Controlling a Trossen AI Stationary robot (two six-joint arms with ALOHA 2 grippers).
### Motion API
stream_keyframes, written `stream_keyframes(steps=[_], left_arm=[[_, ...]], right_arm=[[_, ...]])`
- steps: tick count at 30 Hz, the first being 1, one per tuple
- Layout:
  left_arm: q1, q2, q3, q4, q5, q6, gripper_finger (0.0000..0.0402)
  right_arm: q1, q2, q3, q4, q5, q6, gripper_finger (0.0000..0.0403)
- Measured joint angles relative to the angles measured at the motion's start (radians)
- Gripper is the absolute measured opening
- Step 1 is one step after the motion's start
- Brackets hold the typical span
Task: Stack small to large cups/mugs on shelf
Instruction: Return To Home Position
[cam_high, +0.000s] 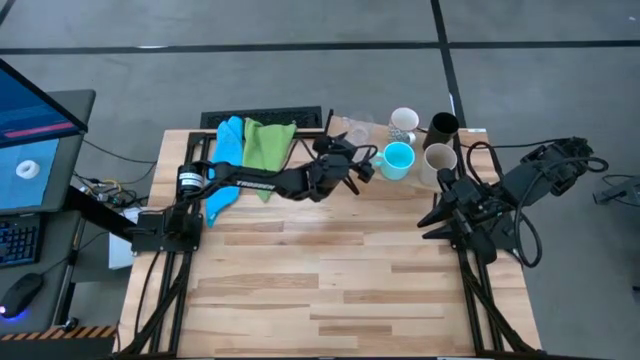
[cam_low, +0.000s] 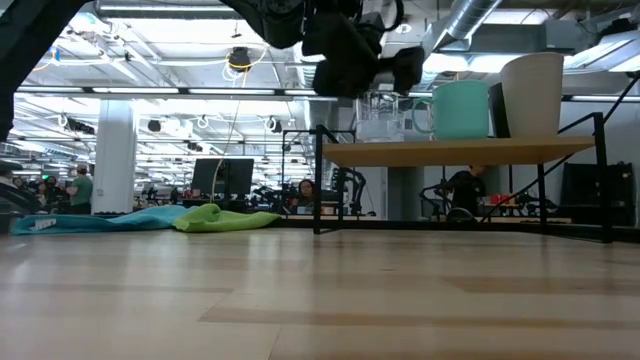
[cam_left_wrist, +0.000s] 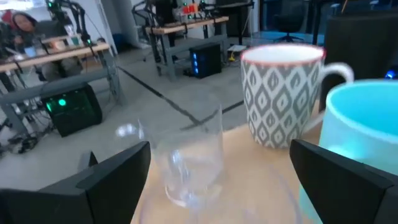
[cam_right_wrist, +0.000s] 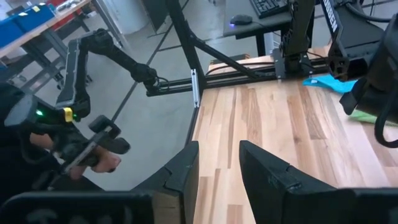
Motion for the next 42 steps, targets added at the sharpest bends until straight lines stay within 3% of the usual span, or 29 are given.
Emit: stream_keyframes(steps=[9, 13, 17, 21, 22, 25, 31, 37, 42], left_arm=[[-0.035, 0.000, 0.132, -0.006, -0.017, 0.202, 0.0378], [-0.078, 0.000, 0.264, -0.054, -0.056, 0.281, 0.0378], [-0.156, 0.000, 0.499, -0.285, -0.051, 0.427, 0.0378], [-0.237, -0.002, 0.796, -0.691, -0.016, 0.490, 0.0378], [-0.251, -0.024, 0.799, -0.717, 0.005, 0.485, 0.0378], [-0.275, -0.192, 0.651, -0.735, 0.063, 0.338, 0.0378], [-0.276, -0.607, 0.403, -0.963, 0.171, 0.049, 0.0378], [-0.342, -0.999, -0.026, -0.921, 0.127, -0.091, 0.0377], [-0.428, -1.312, -0.429, -0.751, 0.089, -0.155, 0.0377]], right_arm=[[-0.002, -0.017, 0.000, 0.001, 0.002, -0.040, 0.0136], [-0.002, -0.044, 0.000, 0.027, 0.006, -0.089, 0.0136], [-0.002, -0.104, 0.018, 0.069, 0.026, -0.130, 0.0136], [-0.002, -0.173, 0.064, 0.089, 0.077, -0.213, 0.0136], [-0.002, -0.191, 0.067, 0.091, 0.092, -0.256, 0.0136], [-0.002, -0.267, 0.063, 0.088, 0.183, -0.337, 0.0136], [-0.002, -0.426, -0.011, 0.024, 0.452, -0.330, 0.0136], [-0.002, -0.578, -0.185, -0.033, 0.452, -0.318, 0.0136], [-0.002, -0.719, -0.389, 0.027, 0.454, -0.318, 0.0136]])
